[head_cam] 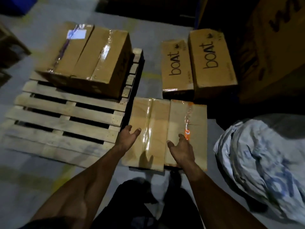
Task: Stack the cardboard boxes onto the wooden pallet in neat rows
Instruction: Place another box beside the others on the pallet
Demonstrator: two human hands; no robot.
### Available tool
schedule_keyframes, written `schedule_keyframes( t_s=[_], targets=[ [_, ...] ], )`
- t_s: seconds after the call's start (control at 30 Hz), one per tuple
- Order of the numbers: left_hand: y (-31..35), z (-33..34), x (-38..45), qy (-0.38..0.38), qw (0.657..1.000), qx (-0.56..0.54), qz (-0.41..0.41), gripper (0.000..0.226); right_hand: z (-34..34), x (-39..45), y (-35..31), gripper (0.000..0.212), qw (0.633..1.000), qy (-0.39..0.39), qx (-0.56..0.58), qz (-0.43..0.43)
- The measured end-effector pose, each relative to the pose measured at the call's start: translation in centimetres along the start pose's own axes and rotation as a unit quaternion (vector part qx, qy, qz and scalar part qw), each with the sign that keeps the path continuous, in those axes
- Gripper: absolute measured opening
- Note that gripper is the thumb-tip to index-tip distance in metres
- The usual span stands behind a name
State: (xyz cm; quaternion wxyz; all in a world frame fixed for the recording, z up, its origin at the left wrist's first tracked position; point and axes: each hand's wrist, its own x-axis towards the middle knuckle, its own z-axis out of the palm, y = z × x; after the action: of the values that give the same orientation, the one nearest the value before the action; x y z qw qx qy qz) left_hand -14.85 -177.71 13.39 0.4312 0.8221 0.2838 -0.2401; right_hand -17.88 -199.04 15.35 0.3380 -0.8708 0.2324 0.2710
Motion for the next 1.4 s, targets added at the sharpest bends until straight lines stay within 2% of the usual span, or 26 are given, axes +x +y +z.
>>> schedule_keyframes(
  t_s=[0.2,0.4,0.77,0.87,0.93,1.1,1.27,1.4],
  targets=[
    [-0.8,2.3,0.8,0.031,0.996,-0.059,-0.066,0.062,0.1,4.3,1.8,0.072,0.999,-0.050,-0.005,-0.012],
    [-4.3,5.4,6.5,0.042,0.991,-0.063,-0.109,0.064,5.1,9.9,4.0,0.072,0.997,-0.078,-0.019,-0.002],
    [-18.0,10.4,22.0,0.049,0.985,-0.060,-0.151,0.063,19.6,22.9,9.7,0.070,0.997,-0.037,0.044,0.045],
    [-21.3,11.3,25.2,0.048,0.982,-0.080,-0.165,0.058,22.9,25.5,10.8,0.067,0.998,-0.018,0.031,0.051],
    [-22.9,11.8,27.3,0.042,0.980,-0.092,-0.173,0.064,24.7,27.0,11.3,0.065,0.998,-0.010,0.002,0.062],
    [-24.4,12.2,30.6,0.014,0.976,-0.130,-0.172,0.084,28.3,29.0,11.9,0.065,0.995,0.065,-0.049,0.064],
    [-24.7,12.5,32.3,0.031,0.978,-0.134,-0.154,0.064,29.5,29.7,10.9,0.084,0.989,0.104,-0.041,0.101],
    [-25.0,11.5,32.9,0.047,0.980,-0.125,-0.144,0.062,29.5,29.7,10.0,0.077,0.987,0.110,0.029,0.113]
  ],
)
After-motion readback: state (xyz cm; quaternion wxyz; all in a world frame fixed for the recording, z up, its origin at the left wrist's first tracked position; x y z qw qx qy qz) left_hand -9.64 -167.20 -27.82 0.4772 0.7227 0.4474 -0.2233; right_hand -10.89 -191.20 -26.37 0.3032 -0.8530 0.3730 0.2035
